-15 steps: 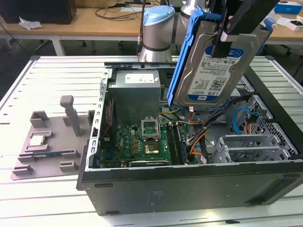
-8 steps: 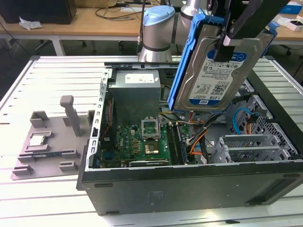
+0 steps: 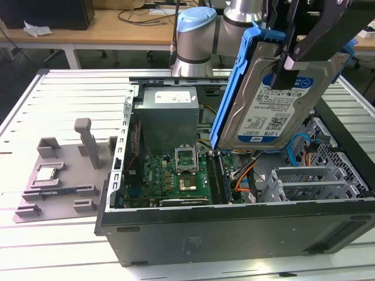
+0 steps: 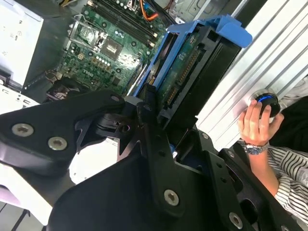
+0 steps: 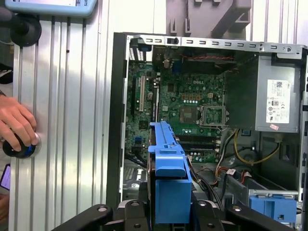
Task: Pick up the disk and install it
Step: 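Pick up the disk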
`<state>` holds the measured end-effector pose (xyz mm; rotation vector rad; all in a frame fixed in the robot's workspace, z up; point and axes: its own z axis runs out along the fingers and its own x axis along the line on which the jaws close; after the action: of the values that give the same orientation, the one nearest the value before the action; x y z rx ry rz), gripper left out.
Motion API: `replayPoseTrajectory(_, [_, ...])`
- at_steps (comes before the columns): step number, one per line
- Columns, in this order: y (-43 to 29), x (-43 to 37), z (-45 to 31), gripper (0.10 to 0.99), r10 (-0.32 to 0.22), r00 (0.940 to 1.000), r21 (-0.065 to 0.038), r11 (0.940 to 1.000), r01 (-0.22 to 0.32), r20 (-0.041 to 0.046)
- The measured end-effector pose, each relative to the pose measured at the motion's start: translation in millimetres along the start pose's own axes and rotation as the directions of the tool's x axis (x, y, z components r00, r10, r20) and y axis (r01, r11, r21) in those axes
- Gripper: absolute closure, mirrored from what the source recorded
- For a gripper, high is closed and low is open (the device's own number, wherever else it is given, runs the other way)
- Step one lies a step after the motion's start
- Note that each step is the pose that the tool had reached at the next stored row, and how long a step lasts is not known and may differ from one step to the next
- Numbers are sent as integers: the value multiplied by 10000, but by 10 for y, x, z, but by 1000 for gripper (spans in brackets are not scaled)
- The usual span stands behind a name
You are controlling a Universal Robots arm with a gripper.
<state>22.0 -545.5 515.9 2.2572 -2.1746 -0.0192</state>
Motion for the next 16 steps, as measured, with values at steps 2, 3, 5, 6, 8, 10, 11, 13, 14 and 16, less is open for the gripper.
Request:
replayPoseTrajectory(2, [-11,5,1,722,-3,10000,0,10000,3,0])
replayPoseTrajectory(3, [-22,6,1,722,-1,10000,0,10000,1,0])
replayPoseTrajectory(5, [-62,8,1,722,0,10000,0,10000,0,-1])
replayPoseTrajectory(6, [-83,9,0,722,-1,10000,0,10000,1,0])
replayPoseTrajectory(8, [-132,11,0,722,-1,10000,0,10000,1,0])
replayPoseTrajectory(10, [-204,13,-1,722,-1,10000,-1,10000,1,-2])
replayPoseTrajectory(11, [-256,15,-2,722,-1,10000,-1,10000,1,-4])
replayPoseTrajectory(13, [-302,17,-2,722,-1,10000,-2,10000,1,-8])
replayPoseTrajectory(14, [-315,17,-2,722,-2,10000,-3,10000,2,-9])
replayPoseTrajectory(16, [-360,19,-2,722,-2,10000,-5,10000,2,-16])
